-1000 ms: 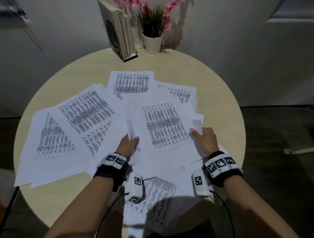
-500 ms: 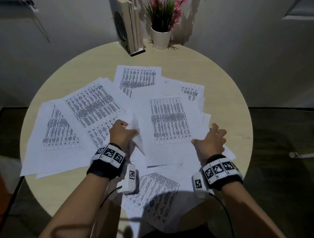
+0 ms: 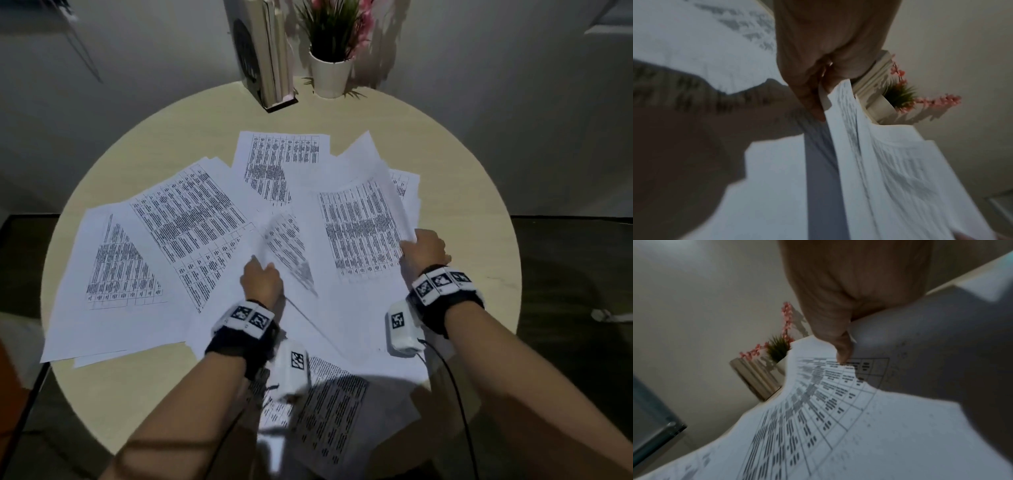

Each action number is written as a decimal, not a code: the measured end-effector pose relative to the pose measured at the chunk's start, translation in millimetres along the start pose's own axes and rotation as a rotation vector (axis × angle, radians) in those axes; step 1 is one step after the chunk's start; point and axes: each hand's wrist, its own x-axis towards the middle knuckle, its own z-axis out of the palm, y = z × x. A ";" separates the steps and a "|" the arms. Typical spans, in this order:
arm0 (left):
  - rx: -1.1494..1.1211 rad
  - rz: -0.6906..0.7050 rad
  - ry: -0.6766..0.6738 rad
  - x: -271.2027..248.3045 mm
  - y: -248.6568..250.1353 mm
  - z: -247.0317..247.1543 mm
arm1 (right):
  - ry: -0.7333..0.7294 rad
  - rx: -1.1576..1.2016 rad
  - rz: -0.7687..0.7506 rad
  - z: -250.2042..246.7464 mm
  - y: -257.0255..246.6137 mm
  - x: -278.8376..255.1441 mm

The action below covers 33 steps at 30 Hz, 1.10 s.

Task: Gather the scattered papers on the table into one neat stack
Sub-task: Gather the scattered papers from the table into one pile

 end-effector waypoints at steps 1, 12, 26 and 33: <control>0.028 0.003 0.014 10.5 5.7 -7.5 | -0.007 0.008 -0.012 -6.5 5.7 2.5; 0.151 -0.098 -0.104 3.2 45.6 20.3 | -0.066 0.145 0.194 -0.1 -16.1 -10.8; 0.022 -0.007 -0.277 4.4 29.0 3.2 | 0.218 -0.127 -0.692 -5.4 -25.3 -48.7; -0.161 0.117 -0.350 8.8 39.6 -23.8 | 0.105 0.682 -0.516 -88.6 -40.9 -75.9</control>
